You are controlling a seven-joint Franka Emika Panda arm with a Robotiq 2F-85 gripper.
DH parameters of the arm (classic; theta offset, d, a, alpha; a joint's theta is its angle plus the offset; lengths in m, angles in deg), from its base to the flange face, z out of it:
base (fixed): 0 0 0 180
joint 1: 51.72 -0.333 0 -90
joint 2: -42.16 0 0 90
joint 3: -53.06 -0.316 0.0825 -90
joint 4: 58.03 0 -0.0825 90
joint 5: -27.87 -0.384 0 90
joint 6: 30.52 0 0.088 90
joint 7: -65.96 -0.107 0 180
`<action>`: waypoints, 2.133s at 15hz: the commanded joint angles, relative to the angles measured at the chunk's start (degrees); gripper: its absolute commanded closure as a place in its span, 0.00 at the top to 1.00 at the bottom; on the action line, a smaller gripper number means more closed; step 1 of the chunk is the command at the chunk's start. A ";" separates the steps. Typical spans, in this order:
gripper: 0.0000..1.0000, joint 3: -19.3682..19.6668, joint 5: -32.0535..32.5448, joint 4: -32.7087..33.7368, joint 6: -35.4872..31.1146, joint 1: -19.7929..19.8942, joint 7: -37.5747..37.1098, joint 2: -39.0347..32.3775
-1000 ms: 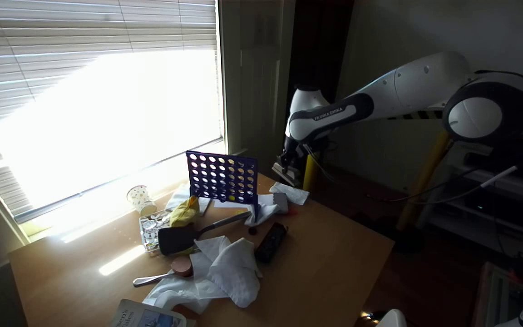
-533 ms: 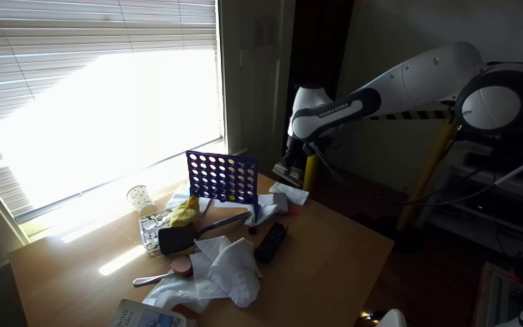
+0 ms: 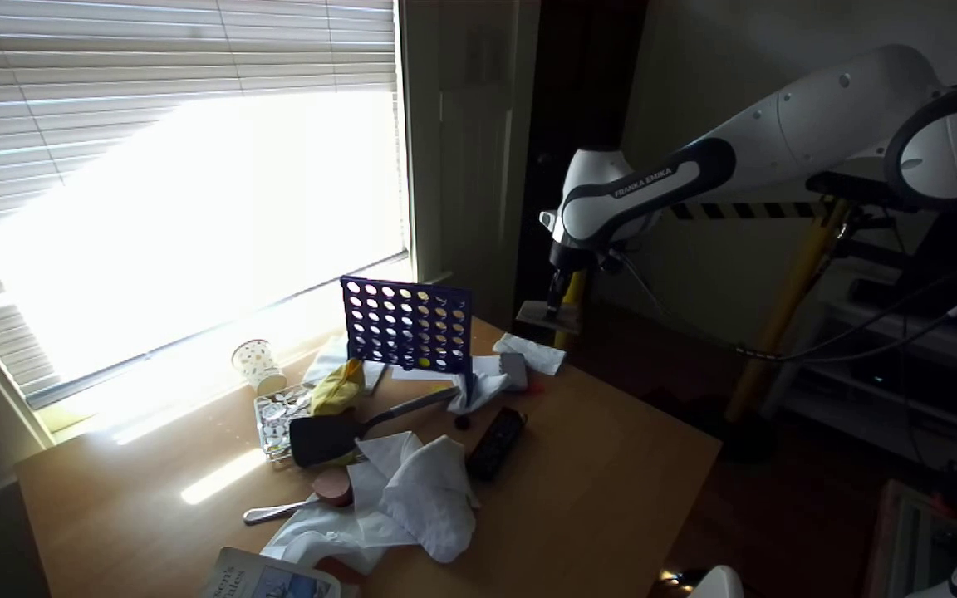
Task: Move the stapler forward
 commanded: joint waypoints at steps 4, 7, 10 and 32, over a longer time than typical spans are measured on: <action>0.10 -4.93 -2.84 -8.73 2.60 2.84 20.34 8.14; 0.35 -2.73 -1.96 -6.21 1.95 0.45 17.59 5.83; 0.10 -0.75 1.22 -6.97 0.04 -0.65 16.51 5.89; 0.35 -6.08 2.83 -47.95 -19.70 -7.34 38.05 22.06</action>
